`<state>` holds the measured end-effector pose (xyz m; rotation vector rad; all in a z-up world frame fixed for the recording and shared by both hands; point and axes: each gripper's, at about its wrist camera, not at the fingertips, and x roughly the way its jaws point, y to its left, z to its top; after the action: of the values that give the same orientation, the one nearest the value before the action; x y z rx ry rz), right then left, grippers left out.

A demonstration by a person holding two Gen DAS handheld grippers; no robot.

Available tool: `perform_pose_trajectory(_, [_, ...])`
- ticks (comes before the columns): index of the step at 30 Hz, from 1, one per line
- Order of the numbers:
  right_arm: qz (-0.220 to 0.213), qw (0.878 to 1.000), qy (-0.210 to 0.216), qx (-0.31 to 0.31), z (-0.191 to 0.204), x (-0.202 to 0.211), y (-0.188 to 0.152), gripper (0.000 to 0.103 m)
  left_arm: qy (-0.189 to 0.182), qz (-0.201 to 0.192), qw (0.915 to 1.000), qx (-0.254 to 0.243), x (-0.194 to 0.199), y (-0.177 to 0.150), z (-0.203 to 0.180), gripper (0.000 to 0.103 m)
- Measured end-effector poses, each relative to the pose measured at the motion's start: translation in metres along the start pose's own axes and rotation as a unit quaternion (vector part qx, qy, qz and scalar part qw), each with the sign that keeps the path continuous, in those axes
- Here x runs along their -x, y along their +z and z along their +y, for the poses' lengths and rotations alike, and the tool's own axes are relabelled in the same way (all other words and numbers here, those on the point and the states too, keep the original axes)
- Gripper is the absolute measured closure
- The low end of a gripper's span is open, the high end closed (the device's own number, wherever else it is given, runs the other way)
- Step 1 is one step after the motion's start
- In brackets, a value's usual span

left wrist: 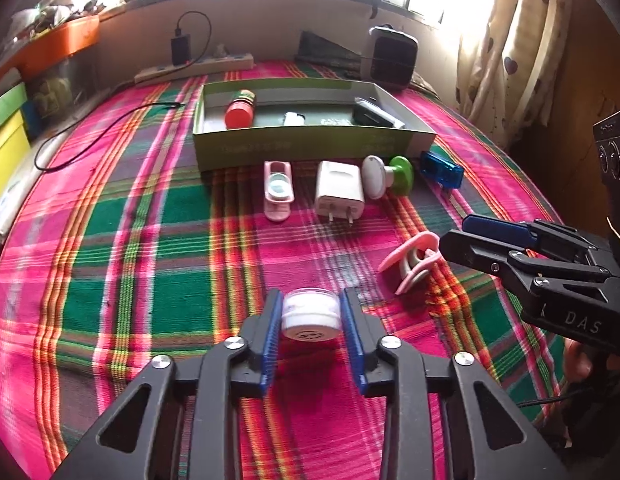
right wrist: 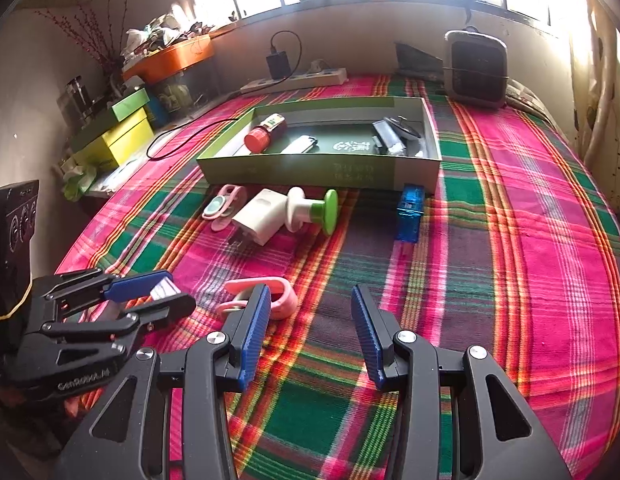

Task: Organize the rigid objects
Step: 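Grasp the white tape roll with left tool while right tool approaches the pink clip, then grasp the pink hook-shaped clip with right tool while left tool holds the roll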

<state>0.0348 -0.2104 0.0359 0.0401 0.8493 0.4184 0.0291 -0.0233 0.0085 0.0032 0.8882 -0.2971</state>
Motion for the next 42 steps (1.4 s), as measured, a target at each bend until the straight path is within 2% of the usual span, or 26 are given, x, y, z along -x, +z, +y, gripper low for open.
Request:
perform_pose_trajectory(11, [0.006, 0.999, 0.039, 0.011, 0.015, -0.01, 0.003, 0.06, 0.015, -0.009, 0.9995, 0.026, 0.003, 0.0, 0.031, 0.076])
perform_pose_trajectory(23, [0.03, 0.995, 0.077, 0.056, 0.041, -0.006, -0.017, 0.06, 0.007, -0.014, 0.9996, 0.022, 0.003, 0.0, 0.034, 0.076])
perform_pose_trajectory(25, [0.029, 0.994, 0.075, 0.071, 0.047, -0.005, -0.018, 0.06, 0.007, -0.014, 0.9996, 0.022, 0.003, 0.0, 0.034, 0.076])
perform_pose_trajectory(28, [0.011, 0.995, 0.049, 0.088, 0.048, 0.0, -0.015, 0.06, 0.008, -0.015, 0.9996, 0.021, 0.003, 0.0, 0.034, 0.076])
perform_pose_trajectory(33, [0.002, 0.997, 0.024, 0.074, 0.035, -0.009, -0.004, 0.06, 0.009, -0.015, 0.9996, 0.02, 0.004, 0.0, 0.033, 0.076])
perform_pose_trajectory(37, [0.005, 0.996, 0.06, 0.066, 0.031, -0.017, 0.003, 0.06, 0.013, -0.013, 0.9997, 0.017, 0.003, 0.001, 0.032, 0.076])
perform_pose_trajectory(42, [0.015, 0.994, 0.066, 0.089, 0.04, -0.015, -0.001, 0.06, 0.009, -0.014, 0.9997, 0.02, 0.003, 0.001, 0.032, 0.076])
